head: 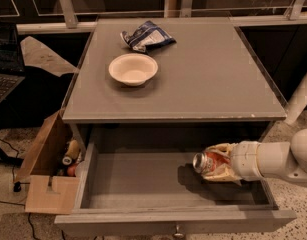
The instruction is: Place coke can into top drawer
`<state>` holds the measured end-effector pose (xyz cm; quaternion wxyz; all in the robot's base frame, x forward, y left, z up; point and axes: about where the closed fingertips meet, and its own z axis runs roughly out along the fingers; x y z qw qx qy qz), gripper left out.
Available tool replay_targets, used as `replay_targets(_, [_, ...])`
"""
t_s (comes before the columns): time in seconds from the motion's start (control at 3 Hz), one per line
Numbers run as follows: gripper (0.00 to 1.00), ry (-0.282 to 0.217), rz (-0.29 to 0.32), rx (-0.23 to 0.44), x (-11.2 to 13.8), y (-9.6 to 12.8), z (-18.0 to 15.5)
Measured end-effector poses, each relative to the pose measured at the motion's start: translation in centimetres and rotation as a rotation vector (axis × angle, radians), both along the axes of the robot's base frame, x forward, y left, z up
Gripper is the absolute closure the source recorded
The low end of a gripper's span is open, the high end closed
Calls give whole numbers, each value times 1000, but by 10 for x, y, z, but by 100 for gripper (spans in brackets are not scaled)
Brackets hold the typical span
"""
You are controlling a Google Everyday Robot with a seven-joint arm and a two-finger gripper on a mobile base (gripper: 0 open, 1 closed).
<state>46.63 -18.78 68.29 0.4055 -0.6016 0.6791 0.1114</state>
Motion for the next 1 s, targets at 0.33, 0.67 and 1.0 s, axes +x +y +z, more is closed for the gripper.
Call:
replay_targets(0.33, [81,1,1,0,0,0,0])
replay_targets(0.67, [58,1,1,0,0,0,0])
replay_targets(1.0, [35,1,1,0,0,1,0])
